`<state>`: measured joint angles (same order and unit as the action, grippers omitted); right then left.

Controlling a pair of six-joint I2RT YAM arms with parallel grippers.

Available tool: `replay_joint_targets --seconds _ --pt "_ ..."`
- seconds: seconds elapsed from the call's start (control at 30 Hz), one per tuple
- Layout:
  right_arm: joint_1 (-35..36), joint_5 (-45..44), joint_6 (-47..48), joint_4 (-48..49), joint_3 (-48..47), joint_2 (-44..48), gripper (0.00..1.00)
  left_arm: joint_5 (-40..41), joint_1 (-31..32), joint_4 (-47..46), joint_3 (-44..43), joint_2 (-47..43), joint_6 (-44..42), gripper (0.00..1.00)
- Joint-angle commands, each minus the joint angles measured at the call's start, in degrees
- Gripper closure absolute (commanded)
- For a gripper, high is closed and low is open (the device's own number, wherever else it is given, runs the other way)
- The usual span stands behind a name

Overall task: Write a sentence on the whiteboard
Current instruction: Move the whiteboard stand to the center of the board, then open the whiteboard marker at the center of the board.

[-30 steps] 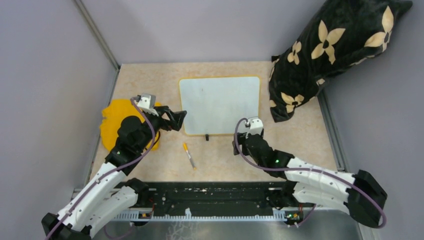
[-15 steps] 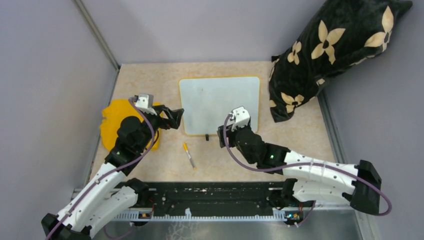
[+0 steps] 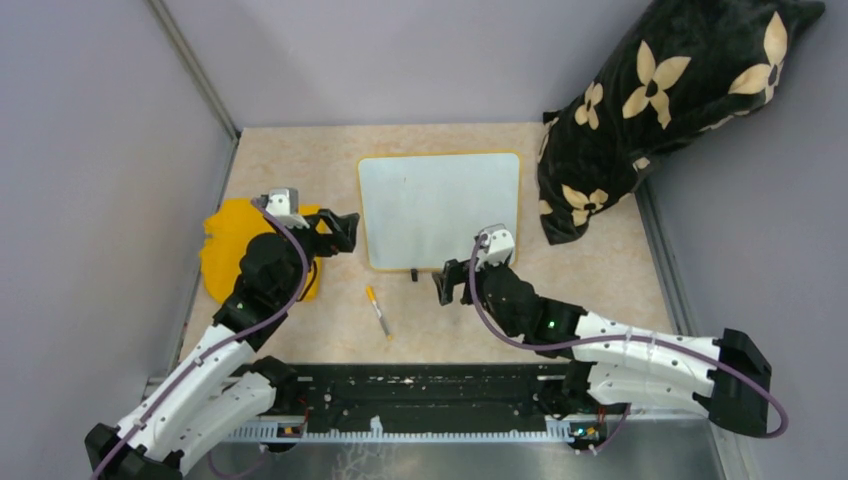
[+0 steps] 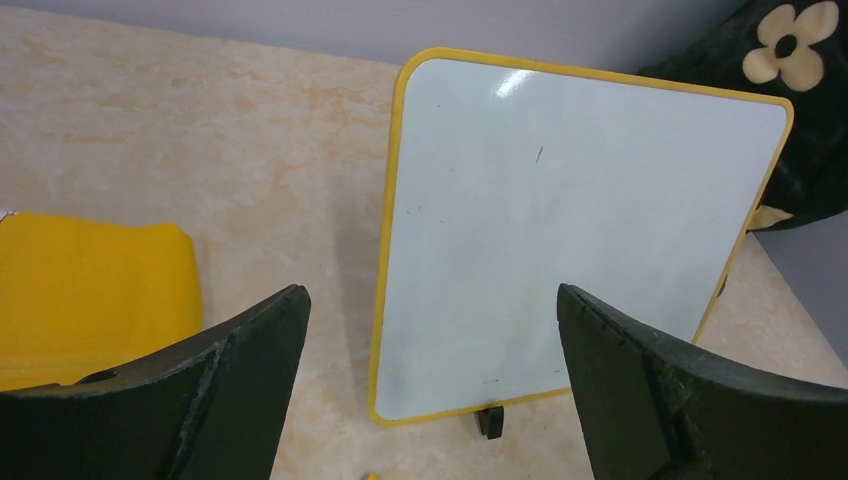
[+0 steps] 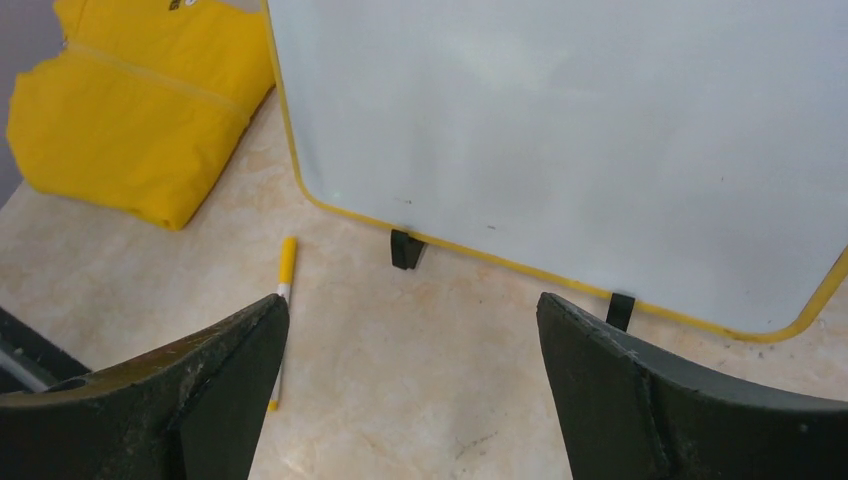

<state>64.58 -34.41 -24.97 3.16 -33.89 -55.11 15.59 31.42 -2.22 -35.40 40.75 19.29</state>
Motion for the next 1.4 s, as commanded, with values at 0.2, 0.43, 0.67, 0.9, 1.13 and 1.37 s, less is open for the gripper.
replay_joint_targets --seconds 0.2,0.43,0.67,0.9,1.13,1.37 --pt "5.40 1.30 0.43 -1.93 -3.97 -4.36 0.16 -2.42 0.22 4.94 -3.91 2.66 -1.46 0.01" --pt "9.77 3.92 -0.99 -1.66 -9.98 -18.87 0.23 -4.86 0.22 1.34 -1.19 -1.35 -3.64 0.01" --pt "10.44 10.17 -2.18 -0.73 -15.10 -29.02 0.35 -0.69 0.21 0.15 0.19 -4.52 -3.25 0.02" --pt "10.41 14.59 -2.71 -1.31 -20.43 -37.75 0.44 8.34 0.18 0.82 1.04 -6.87 -2.88 0.02" --pt "10.39 15.20 -2.01 -4.66 -25.64 -44.03 0.52 14.03 0.22 0.86 1.85 -9.63 -2.58 0.02" --pt "10.39 15.56 -2.36 -7.56 -28.73 -48.45 0.57 15.33 0.21 0.54 2.35 -9.96 -2.84 0.02"
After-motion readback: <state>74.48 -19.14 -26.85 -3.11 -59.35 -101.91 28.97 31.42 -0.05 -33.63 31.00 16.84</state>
